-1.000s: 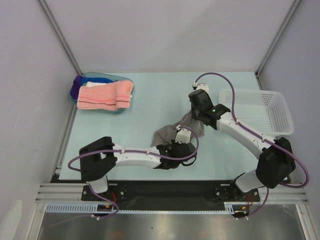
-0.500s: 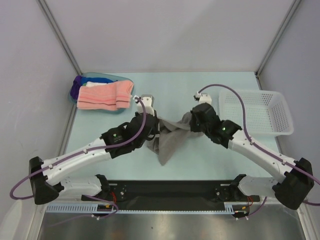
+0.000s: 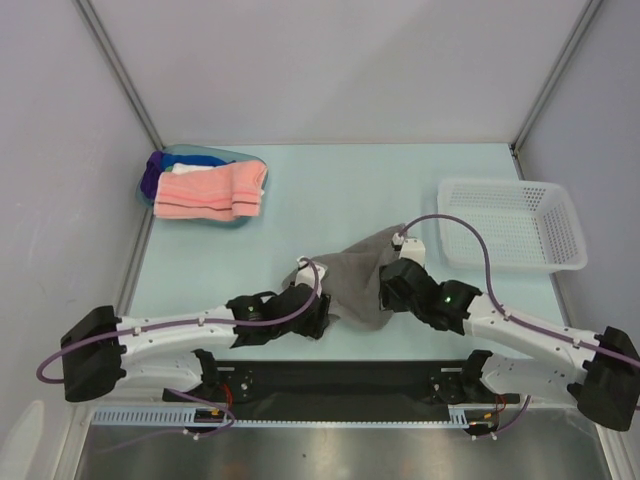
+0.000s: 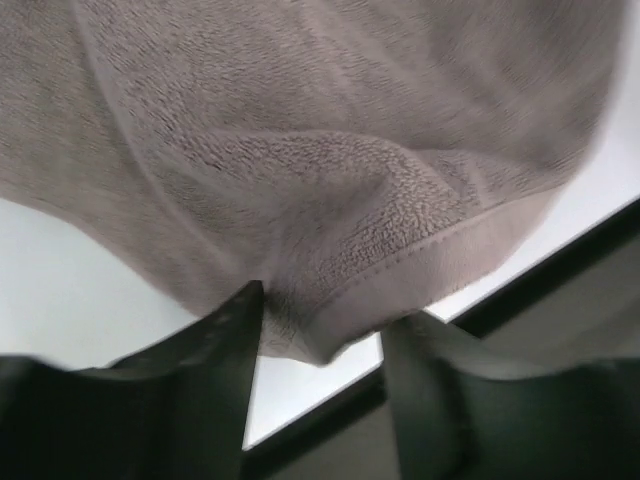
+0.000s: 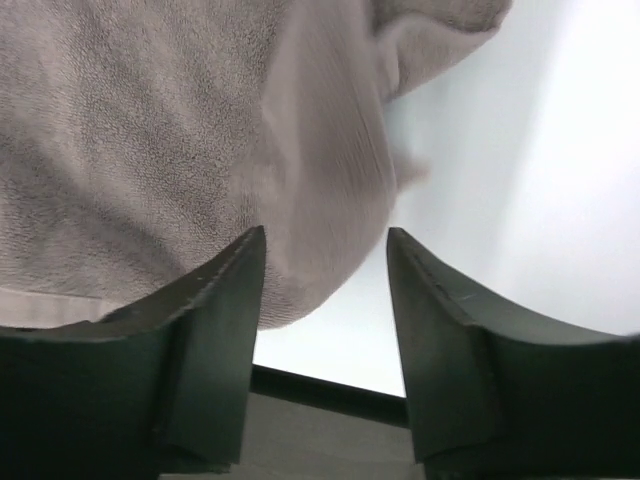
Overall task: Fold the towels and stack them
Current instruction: Flatten out the crumpled towel
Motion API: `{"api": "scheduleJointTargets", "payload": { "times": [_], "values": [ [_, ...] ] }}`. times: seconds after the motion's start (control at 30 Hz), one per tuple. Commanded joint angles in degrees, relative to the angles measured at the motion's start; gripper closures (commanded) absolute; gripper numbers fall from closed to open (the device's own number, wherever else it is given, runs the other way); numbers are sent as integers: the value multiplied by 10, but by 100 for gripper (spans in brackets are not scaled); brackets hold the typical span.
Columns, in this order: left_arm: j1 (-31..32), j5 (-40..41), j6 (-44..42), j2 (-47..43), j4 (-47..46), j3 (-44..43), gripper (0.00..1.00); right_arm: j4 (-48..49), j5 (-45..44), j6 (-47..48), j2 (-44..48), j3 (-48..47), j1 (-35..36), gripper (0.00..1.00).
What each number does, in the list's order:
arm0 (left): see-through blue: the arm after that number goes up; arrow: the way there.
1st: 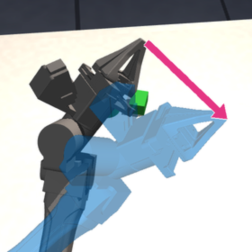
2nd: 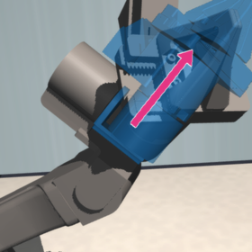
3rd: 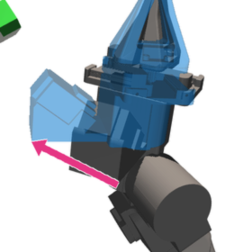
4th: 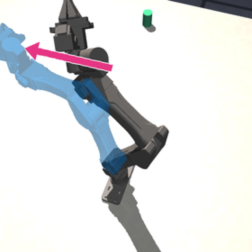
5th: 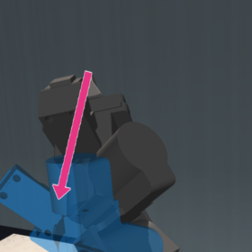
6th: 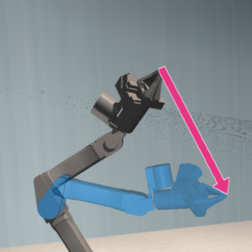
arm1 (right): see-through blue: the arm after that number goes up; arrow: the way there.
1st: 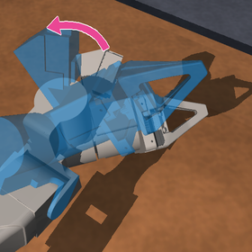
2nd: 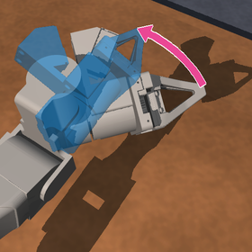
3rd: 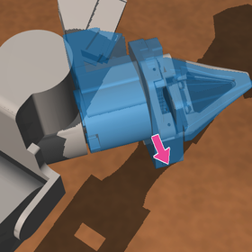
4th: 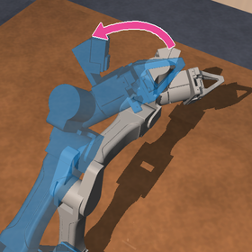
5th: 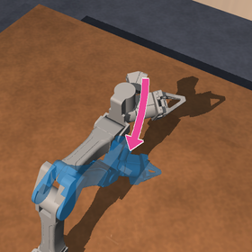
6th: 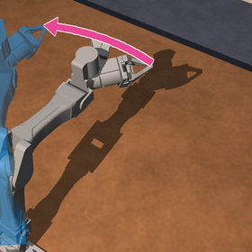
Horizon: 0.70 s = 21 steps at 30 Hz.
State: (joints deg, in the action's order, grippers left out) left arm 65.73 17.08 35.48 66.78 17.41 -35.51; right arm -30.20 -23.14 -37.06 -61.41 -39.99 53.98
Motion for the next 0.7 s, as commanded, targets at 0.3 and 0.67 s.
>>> {"api": "scheduleJointTargets", "payload": {
  "times": [0.3, 0.67],
  "values": [
    [37, 82, 226, -118, 91, 55, 42, -29, -41, -69, 89, 58, 14, 42],
    [49, 81, 227, -147, -26, 152, 24, 15, -45, -117, 84, 110, 57, 42]
  ]
}}
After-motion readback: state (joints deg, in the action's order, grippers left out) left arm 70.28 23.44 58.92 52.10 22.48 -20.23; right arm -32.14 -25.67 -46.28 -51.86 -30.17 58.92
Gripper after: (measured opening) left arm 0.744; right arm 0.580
